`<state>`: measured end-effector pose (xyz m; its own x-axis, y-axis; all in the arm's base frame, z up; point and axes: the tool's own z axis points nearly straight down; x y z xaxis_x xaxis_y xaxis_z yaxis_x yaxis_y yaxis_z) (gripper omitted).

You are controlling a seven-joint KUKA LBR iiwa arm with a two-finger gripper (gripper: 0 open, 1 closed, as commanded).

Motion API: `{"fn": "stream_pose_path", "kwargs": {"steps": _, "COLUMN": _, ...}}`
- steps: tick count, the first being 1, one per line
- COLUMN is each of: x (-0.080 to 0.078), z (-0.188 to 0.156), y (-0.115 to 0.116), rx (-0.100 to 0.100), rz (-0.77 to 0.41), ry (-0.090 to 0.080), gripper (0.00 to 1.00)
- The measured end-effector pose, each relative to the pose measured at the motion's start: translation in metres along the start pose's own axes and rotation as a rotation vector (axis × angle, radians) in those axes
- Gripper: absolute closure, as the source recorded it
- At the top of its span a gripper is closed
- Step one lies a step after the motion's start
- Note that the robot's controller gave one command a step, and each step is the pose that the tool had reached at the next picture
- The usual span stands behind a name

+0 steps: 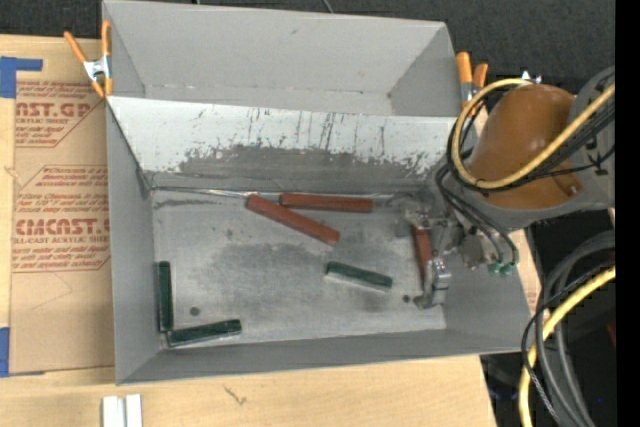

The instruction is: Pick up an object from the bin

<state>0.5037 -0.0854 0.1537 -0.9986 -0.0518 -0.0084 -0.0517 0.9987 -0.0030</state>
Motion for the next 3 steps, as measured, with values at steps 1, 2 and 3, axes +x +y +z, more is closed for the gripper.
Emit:
{"fn": "stream_pose_path", "kwargs": {"steps": 1, "x": -0.010, "z": 0.084, "y": 0.009, "rx": -0.003, "rz": -0.047, "ry": 0.008, "gripper": 1.00}}
{"fn": "stream_pose_path", "kwargs": {"steps": 2, "x": -0.010, "z": 0.084, "y": 0.009, "rx": -0.003, "rz": -0.047, "ry": 0.008, "gripper": 1.00}}
{"fn": "stream_pose_path", "kwargs": {"steps": 3, "x": -0.022, "z": -0.041, "y": 0.030, "rx": -0.003, "rz": -0.120, "ry": 0.006, "gripper": 1.00}}
